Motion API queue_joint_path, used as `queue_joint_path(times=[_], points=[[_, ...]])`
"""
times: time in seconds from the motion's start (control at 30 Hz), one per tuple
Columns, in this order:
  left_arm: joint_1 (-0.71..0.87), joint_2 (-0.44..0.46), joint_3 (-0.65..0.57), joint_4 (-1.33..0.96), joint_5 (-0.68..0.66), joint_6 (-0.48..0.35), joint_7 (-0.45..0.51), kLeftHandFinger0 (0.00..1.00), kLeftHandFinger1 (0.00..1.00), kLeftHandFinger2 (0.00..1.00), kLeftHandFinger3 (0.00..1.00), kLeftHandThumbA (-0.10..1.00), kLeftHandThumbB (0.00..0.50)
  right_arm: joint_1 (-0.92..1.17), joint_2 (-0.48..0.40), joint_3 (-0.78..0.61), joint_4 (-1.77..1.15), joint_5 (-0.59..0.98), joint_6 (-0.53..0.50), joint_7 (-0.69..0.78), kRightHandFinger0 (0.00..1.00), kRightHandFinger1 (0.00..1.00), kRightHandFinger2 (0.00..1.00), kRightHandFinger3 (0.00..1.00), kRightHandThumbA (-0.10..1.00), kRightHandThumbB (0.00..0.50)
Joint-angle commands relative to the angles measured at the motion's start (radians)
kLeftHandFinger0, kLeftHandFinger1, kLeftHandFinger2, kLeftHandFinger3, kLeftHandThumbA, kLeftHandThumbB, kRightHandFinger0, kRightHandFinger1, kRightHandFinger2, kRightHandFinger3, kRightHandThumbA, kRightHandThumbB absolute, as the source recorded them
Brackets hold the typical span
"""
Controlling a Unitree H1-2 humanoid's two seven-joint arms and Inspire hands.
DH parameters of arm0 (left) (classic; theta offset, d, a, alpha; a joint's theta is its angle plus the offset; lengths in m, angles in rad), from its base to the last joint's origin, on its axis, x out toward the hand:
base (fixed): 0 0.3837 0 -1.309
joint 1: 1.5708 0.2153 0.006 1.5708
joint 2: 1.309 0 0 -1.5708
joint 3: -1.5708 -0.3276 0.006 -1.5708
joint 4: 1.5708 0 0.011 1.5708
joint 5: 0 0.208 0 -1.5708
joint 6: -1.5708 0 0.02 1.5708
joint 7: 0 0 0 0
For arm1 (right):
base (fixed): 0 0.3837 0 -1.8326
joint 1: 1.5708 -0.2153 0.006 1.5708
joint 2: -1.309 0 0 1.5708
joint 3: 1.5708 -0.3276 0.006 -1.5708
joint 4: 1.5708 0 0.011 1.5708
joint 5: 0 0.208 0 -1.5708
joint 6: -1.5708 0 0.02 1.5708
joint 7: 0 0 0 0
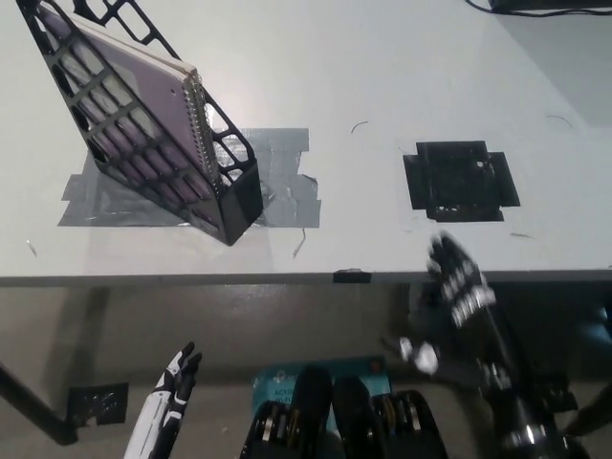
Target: A shelf with a book inside it is placed on the center of the desk infront of the robot. The robot uses its right hand to grab the book, take it out and hand it to a person.
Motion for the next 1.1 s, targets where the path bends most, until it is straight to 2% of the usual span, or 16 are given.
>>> queue_joint_path(times=[0.0,0.03,0.13,0.2,0.23,0.27,0.37,0.47,0.53,0.6,0.63,0.77,0.93,1.03,1.07], points=[[-0.011,0.004,-0.005,-0.017,0.011,-0.041,0.011,1.00,1.00,1.00,1.00,1.00,0.254,-0.174,0.042,0.038,-0.043,-0.022,0.116,-0.004,1.00,1.00,1.00,1.00,1.00,0.219],[-0.014,0.006,-0.005,-0.018,0.016,-0.039,0.012,1.00,1.00,1.00,1.00,1.00,0.256,-0.216,0.052,0.042,-0.031,-0.023,0.142,-0.007,1.00,1.00,1.00,1.00,1.00,0.245],[-0.019,0.005,-0.004,-0.024,0.018,-0.030,0.012,1.00,1.00,1.00,1.00,1.00,0.262,-0.301,0.082,0.044,0.007,0.006,0.190,-0.012,1.00,1.00,1.00,1.00,1.00,0.258],[-0.021,0.006,-0.004,-0.027,0.023,-0.030,0.012,1.00,1.00,1.00,1.00,1.00,0.253,-0.361,0.103,0.042,0.043,0.022,0.219,-0.013,1.00,1.00,1.00,1.00,1.00,0.244],[-0.021,0.007,-0.004,-0.029,0.024,-0.027,0.012,1.00,1.00,1.00,1.00,1.00,0.269,-0.399,0.114,0.042,0.077,0.025,0.220,-0.010,1.00,1.00,1.00,1.00,1.00,0.226],[-0.020,0.007,-0.005,-0.032,0.026,-0.024,0.011,1.00,1.00,1.00,1.00,1.00,0.278,-0.422,0.119,0.041,0.101,0.025,0.221,-0.008,1.00,1.00,1.00,1.00,1.00,0.234],[-0.016,0.003,-0.008,-0.046,0.023,-0.010,0.005,1.00,1.00,1.00,1.00,1.00,0.311,-0.503,0.157,0.017,0.199,0.054,0.228,-0.013,1.00,1.00,1.00,1.00,1.00,0.293],[-0.015,0.001,-0.009,-0.041,0.016,-0.020,0.001,1.00,1.00,1.00,1.00,1.00,0.312,-0.569,0.180,0.002,0.297,0.063,0.221,-0.011,1.00,1.00,1.00,1.00,1.00,0.322],[-0.013,0.004,-0.014,-0.035,0.026,-0.037,0.004,1.00,1.00,1.00,1.00,1.00,0.280,-0.618,0.205,-0.019,0.380,0.075,0.219,-0.021,1.00,1.00,1.00,1.00,1.00,0.390],[-0.015,0.003,-0.013,-0.028,0.015,-0.044,0.002,1.00,1.00,1.00,1.00,1.00,0.282,-0.647,0.220,-0.036,0.431,0.089,0.209,-0.019,1.00,1.00,1.00,1.00,1.00,0.386],[-0.013,0.002,-0.014,-0.033,0.018,-0.033,0.003,1.00,1.00,1.00,1.00,1.00,0.303,-0.661,0.231,-0.042,0.461,0.087,0.201,-0.026,1.00,1.00,1.00,1.00,1.00,0.391],[0.001,-0.003,-0.016,-0.050,0.016,-0.014,0.002,1.00,1.00,1.00,1.00,1.00,0.331,-0.720,0.266,-0.058,0.575,0.088,0.178,-0.031,1.00,1.00,1.00,1.00,1.00,0.393],[-0.001,-0.003,-0.020,-0.044,0.019,-0.023,0.005,1.00,1.00,1.00,1.00,1.00,0.302,-0.765,0.289,-0.060,0.644,0.073,0.155,-0.027,1.00,1.00,1.00,1.00,1.00,0.347],[-0.001,-0.001,-0.021,-0.047,0.017,-0.023,0.002,1.00,1.00,1.00,1.00,1.00,0.303,-0.782,0.300,-0.066,0.669,0.074,0.158,-0.034,1.00,1.00,1.00,1.00,1.00,0.343],[-0.002,-0.002,-0.022,-0.048,0.017,-0.021,0.002,1.00,1.00,1.00,1.00,1.00,0.317,-0.784,0.302,-0.069,0.672,0.076,0.160,-0.034,1.00,1.00,1.00,1.00,1.00,0.339]])
